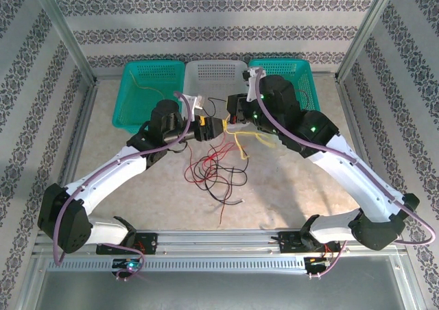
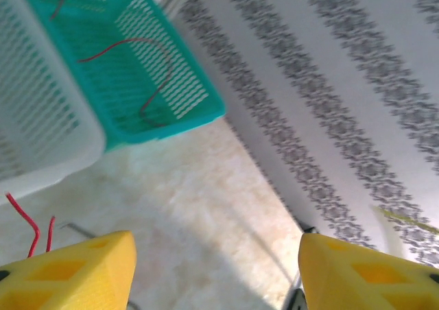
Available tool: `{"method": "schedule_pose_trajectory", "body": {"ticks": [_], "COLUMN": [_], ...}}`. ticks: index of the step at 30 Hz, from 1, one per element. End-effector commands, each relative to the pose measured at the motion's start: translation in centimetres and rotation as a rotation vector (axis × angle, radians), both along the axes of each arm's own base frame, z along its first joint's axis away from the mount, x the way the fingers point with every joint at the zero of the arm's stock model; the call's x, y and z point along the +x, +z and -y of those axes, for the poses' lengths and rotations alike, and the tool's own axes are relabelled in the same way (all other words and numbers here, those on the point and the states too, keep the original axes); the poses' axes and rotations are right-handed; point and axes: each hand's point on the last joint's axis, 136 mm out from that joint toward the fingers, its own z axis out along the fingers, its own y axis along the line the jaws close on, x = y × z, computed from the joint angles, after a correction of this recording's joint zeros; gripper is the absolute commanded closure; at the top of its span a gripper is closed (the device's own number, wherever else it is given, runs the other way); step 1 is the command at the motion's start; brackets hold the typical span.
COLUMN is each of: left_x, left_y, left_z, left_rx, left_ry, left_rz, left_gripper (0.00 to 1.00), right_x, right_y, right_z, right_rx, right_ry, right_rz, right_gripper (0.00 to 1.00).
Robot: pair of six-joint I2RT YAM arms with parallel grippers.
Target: Untangle the cables
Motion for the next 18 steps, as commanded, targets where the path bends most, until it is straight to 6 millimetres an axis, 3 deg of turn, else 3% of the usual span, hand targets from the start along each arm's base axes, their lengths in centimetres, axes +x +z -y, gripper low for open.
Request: {"method": "schedule_pose_trajectory", "body": {"ticks": [1,5,11,14,18], "left_x": [-1.4,-2.3,-3.7,-4.1,-3.1], "left_y": [5.0,6.7,9.8,10.2,8.9], "left_z": [0.5,0.3,0.3,-0.2,-3.3], "left_rx": [-0.131,-0.163,-0.229,-0.214,-0.181], "left_ry": [-0.083,-0.127,-0.179,-0.171,-0.028], "left_rz": [0.129,0.147,0.186,0.209,0.179], "left_gripper": [0.34,0.31,0.31,0.31,0.25], "right_x": [-0.1,-0.1,0.5,1.2,1.8], "right_y": [2.2,3.8,4.3,4.0,4.1], "right_z": [0.2,0.5,0.0,-0.4,-0.6], "right_rx": [0.029,0.059,0.106,0.112,0.152], "right_ry": [-0.011,-0.015,-0.003,0.000,0.003], "right_rz": [0.033,0.074,0.064,0.053,0.044], "right_gripper": [1.00,1.00,1.00,1.00,1.00]}}
